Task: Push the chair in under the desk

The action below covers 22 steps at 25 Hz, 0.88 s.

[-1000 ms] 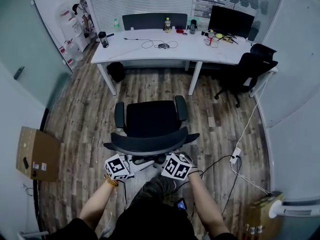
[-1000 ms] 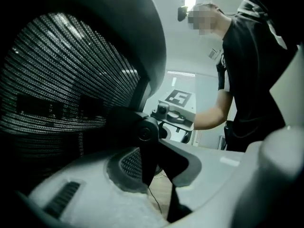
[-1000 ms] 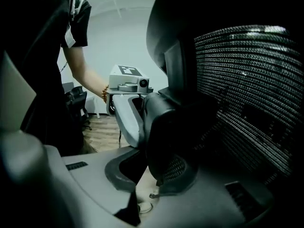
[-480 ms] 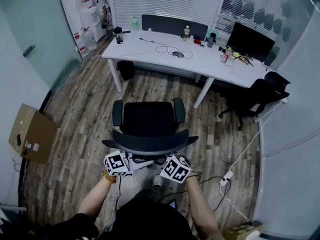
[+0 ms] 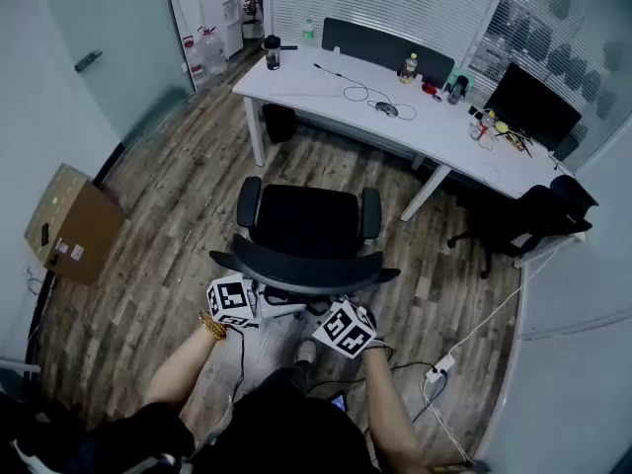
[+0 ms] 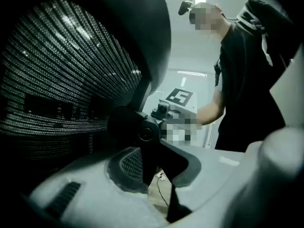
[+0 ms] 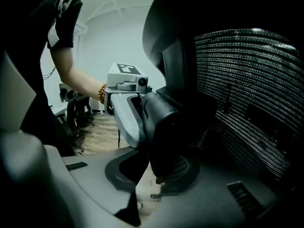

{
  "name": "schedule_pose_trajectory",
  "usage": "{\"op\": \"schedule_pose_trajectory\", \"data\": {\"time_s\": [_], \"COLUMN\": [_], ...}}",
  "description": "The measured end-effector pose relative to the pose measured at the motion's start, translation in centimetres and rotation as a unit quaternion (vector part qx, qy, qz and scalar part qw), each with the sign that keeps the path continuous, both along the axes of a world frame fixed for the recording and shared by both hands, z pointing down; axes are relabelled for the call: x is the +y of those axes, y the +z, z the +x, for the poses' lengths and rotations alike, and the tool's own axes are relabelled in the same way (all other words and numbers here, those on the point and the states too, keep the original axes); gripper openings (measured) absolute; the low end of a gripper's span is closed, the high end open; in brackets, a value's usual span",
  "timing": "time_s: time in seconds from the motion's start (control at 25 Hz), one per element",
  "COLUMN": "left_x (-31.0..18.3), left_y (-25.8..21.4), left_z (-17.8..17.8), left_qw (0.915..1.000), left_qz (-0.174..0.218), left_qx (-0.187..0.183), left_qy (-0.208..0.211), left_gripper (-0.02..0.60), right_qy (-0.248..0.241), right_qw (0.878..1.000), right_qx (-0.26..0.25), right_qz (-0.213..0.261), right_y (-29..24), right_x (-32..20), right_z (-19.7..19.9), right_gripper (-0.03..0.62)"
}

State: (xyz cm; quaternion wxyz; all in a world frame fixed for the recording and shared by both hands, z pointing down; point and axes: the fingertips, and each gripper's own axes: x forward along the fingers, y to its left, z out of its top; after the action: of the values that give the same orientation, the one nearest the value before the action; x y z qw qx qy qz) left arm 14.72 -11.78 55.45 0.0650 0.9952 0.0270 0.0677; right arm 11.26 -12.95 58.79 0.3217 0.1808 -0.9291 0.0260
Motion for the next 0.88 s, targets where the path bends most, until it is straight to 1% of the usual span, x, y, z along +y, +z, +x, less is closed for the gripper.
{"op": "schedule_pose_trajectory", "data": {"time_s": [0.12,0.28,0.48,0.72,0.88], "left_x": [-0.6,-2.0,-3.4,-5.7,-6.4], "left_y": [0.2,-0.1,0.0,0.0,0.5], "left_z": [-0.9,-2.6,-2.8,-2.6,-2.9], "left_qw": [1.0,0.9999,0.9992,0.9997,0.9999], "left_qz": [0.001,0.0,-0.005,-0.008,-0.009], "left_qx": [0.0,0.003,0.006,0.006,-0.003], "left_qy": [0.0,-0.016,-0.039,-0.024,0.007], "left_gripper": [0.069,0.078,0.089,0.086,0.074], "right_qy": [0.012,0.019,0.023,0.037,0.036], "right_qw": [1.0,1.0,0.999,0.999,0.999], "right_qx": [-0.011,-0.021,-0.029,-0.023,-0.022], "right_qz": [-0.006,-0.005,-0.004,0.003,-0.001], "right_y": [0.4,0.3,0.5,0.5,0.9], "right_x": [-0.4,-1.7,-3.0,-5.6,-6.4], "right_z": [-0.8,-2.5,-2.4,-2.0,-2.6], "right_gripper": [0.052,0.052,0.055,0.058,0.058]}}
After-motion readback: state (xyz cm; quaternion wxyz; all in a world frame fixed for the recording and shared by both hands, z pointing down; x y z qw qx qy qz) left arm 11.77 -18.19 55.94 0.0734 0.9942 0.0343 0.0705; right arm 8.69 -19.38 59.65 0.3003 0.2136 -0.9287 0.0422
